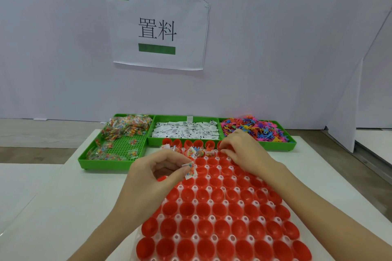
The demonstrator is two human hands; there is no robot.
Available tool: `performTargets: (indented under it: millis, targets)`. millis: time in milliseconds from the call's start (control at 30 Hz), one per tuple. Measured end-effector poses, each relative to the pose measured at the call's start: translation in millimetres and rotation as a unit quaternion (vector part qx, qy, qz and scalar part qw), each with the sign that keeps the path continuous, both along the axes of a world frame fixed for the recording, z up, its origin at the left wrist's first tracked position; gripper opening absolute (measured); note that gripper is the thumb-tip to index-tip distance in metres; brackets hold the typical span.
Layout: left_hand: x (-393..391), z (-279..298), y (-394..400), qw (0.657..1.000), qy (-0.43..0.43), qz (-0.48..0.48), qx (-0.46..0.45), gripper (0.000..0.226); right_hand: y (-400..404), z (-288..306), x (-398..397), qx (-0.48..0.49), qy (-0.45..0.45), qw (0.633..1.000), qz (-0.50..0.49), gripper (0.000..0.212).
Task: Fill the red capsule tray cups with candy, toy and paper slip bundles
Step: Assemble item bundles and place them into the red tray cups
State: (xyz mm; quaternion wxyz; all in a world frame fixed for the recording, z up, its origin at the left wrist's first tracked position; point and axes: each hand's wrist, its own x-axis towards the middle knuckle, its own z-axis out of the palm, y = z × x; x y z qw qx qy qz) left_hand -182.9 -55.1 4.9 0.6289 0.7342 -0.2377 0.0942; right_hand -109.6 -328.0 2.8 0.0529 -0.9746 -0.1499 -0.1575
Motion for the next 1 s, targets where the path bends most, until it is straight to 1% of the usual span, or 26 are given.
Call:
performTargets:
  millis: [200, 267, 533, 633, 700, 767, 867, 1000]
  targets:
    - [1.1, -1.2, 0.7, 1.0, -0.004, -0.001, 0.008, 0.017, 5.3, 6.1, 11.6, -0.103, -0.008, 0.995, 0.01, 0.02]
    - [1.4, -1.7, 1.2, 1.0, -0.007, 0.0, 0.01, 0.018, 6.6, 7.4, 14.6, -0.109, -0.002, 0.994, 0.015, 0.02]
    - [2.6, -2.8, 2.0, 1.0, -0.005, 0.002, 0.015, 0.018, -2.9, 13.7, 17.1, -0.014, 0.029, 0.999, 0.018, 0.019]
    - [2.4, -2.9, 1.5, 1.0, -0.004, 0.002, 0.015, 0.017, -9.6, 19.4, 17.4, 0.06, 0.017, 0.998, 0.022, 0.015]
    - [2.7, -2.9, 1.3, 1.0, -0.003, 0.006, 0.016, 0.018, -18.9, 25.8, 20.1, 0.123, -0.004, 0.992, 0.005, 0.013]
    - [2.8, -3.4, 1.7, 1.0, -0.003, 0.009, 0.019, 0.018, -33.8, 30.9, 26.3, 0.154, -0.019, 0.987, -0.042, 0.014]
    - [2.6, -4.9, 1.9, 0.999, -0.003, 0.012, 0.032, 0.016, -58.7, 30.7, 38.5, 0.122, -0.009, 0.986, -0.116, 0.018]
    - [3.6, -6.1, 1.7, 0.998, -0.006, 0.016, 0.057, 0.014, -75.2, 21.5, 48.8, 0.006, 0.068, 0.99, -0.127, 0.033]
